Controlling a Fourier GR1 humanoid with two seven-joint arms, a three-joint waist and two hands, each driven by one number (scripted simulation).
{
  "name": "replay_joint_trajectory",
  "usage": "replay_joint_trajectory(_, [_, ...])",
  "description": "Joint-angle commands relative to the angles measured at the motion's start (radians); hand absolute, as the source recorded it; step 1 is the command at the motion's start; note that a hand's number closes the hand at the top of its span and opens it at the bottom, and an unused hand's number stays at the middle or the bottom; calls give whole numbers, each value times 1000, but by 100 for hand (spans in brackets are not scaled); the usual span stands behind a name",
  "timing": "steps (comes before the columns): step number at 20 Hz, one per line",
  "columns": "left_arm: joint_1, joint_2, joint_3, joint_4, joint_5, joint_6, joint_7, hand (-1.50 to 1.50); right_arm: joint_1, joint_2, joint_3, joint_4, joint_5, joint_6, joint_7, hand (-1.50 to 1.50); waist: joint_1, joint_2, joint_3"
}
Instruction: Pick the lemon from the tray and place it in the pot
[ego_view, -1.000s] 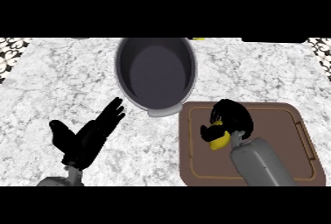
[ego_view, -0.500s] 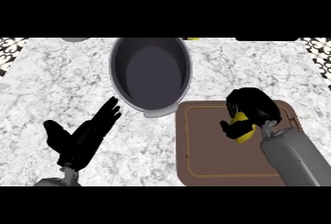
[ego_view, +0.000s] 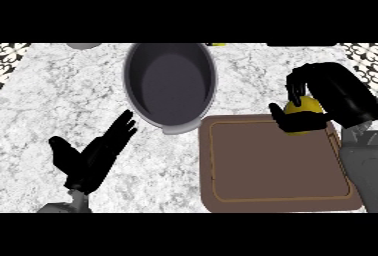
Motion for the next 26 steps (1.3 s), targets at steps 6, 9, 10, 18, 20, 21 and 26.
replay_joint_trajectory(6, [43, 17, 8, -56, 11, -37, 17, 0, -257, 80, -149, -42, -220, 119, 97, 150, 18, 2, 0])
replay_joint_trajectory(9, [9, -35, -27, -63, -26, 12, 54, 0, -357, 122, -140, 24, -207, 107, 133, 150, 15, 3, 0])
replay_joint_trajectory(10, [63, -38, -36, -44, -38, -2, -5, 0, -410, 144, -140, 30, -224, 119, 183, 150, 18, 3, -1])
replay_joint_trajectory(18, [28, -21, 10, -60, -17, -19, 49, 0, -608, 268, -81, 341, -112, -2, 170, 150, 24, 5, 0])
replay_joint_trajectory(20, [-31, -35, 19, 37, -21, -34, 20, 0, -665, 283, -99, 495, -98, -56, 74, 150, 30, 11, -1])
replay_joint_trajectory(21, [2, -42, -5, -40, -25, -18, 50, 0, -702, 300, -90, 520, -95, -45, 96, 150, 32, 8, -1])
replay_joint_trajectory(26, [-1, -36, 6, -23, -20, -46, 34, 0, -779, 318, -108, 796, -48, -147, -82, 150, 41, 14, -1])
